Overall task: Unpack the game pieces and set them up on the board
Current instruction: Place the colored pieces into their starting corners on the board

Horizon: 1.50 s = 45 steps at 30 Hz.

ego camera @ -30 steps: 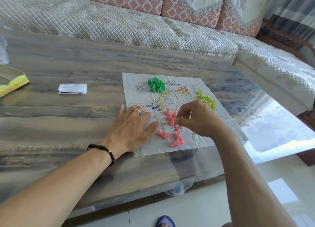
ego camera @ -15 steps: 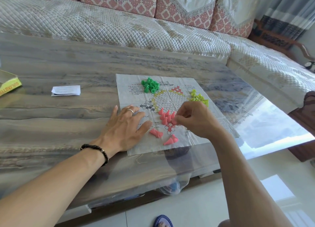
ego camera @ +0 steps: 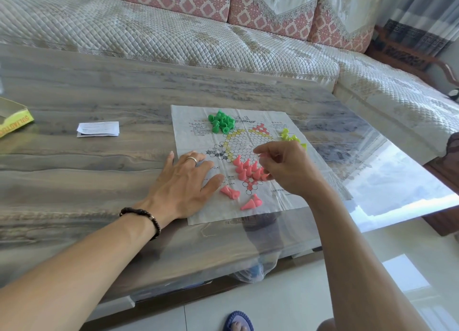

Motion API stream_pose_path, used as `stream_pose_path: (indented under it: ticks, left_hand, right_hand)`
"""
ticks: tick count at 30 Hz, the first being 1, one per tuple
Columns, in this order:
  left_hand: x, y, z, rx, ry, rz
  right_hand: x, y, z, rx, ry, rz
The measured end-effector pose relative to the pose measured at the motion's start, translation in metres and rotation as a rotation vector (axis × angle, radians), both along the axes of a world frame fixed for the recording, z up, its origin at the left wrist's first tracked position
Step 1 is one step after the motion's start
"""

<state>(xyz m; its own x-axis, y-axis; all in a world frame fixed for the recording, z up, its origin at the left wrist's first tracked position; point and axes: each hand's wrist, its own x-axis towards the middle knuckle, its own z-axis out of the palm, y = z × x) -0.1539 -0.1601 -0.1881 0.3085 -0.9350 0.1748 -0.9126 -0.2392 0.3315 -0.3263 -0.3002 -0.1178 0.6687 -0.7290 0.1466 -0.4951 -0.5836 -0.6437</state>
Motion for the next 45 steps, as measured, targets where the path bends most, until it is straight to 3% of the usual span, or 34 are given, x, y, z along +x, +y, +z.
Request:
stream_pose_path:
  ticks: [4,10,19,45]
  left_hand:
    - [0.000,0.000,0.000,0.002,0.003,-0.001]
    - [0.000,-0.001,0.000,0.004,0.000,-0.002]
    - [-0.001,0.000,0.001,0.004,-0.002,-0.003]
    - [-0.001,-0.001,0.000,-0.006,-0.002,-0.002]
  right_hand:
    - [-0.001,0.001,-0.003,-0.146,0.129,0.021]
    - [-0.003,0.003,0.000,-0.093,0.126,0.000]
    - [0.000,0.007,0.001,-0.186,0.275,0.050]
    - [0.009,0.009,0.000,-0.207,0.324,0.052]
